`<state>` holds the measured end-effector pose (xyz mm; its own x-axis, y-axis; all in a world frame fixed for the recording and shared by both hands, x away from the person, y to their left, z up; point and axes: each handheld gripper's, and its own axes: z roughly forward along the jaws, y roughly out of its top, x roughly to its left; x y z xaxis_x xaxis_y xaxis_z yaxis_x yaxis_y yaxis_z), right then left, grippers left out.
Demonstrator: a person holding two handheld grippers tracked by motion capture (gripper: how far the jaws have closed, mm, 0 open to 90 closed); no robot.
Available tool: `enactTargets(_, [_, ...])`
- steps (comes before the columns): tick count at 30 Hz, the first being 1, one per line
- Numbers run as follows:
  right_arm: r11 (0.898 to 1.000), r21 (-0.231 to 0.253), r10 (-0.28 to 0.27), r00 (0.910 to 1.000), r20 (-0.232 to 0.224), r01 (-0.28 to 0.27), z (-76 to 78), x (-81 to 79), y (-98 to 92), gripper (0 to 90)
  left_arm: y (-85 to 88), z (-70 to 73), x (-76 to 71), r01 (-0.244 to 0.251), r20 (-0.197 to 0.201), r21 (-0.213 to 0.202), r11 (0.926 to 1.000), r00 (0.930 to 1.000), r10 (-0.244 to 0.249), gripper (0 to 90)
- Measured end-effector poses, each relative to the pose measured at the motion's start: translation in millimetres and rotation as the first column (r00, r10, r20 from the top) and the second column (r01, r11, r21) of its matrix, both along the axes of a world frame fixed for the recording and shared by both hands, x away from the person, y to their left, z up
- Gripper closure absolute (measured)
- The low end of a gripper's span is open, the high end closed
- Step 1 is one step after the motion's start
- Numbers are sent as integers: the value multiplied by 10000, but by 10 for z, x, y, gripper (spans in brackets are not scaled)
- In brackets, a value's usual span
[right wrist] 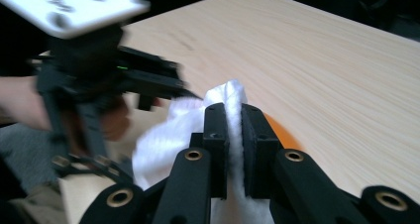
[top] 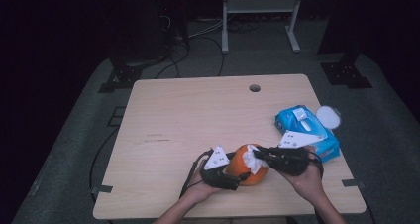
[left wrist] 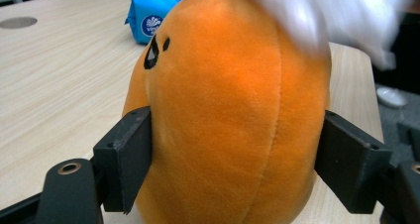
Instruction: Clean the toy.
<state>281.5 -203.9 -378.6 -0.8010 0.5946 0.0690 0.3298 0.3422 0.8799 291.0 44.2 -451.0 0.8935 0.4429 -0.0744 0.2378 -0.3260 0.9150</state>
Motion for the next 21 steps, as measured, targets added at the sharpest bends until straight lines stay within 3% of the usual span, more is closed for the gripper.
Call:
enactTargets(3, [9983,266,-511,9979,-397,522,-68,91,-178,814,39,-16,46,-95,-440,-434,9990,9990,76,207])
enactTargets(5, [9979,327,-538,9972,-513,555,-94,108,-221,814,52,-22,64,-167,-649,-580,9982,9978,130,202])
enactTargets(13, [9997,225,69,9995,-315,-62,-32,-7,-21,811,96,-26,100,-528,-1225,-780,9956,9915,430,194])
enactTargets(19, [9995,276,-141,9989,-439,153,-49,44,-113,811,71,-18,90,-426,-1059,-777,9961,9938,342,194])
enactTargets(21, [9991,383,-163,9985,-529,184,-55,42,-126,811,53,-11,73,-309,-791,-572,9979,9965,264,191])
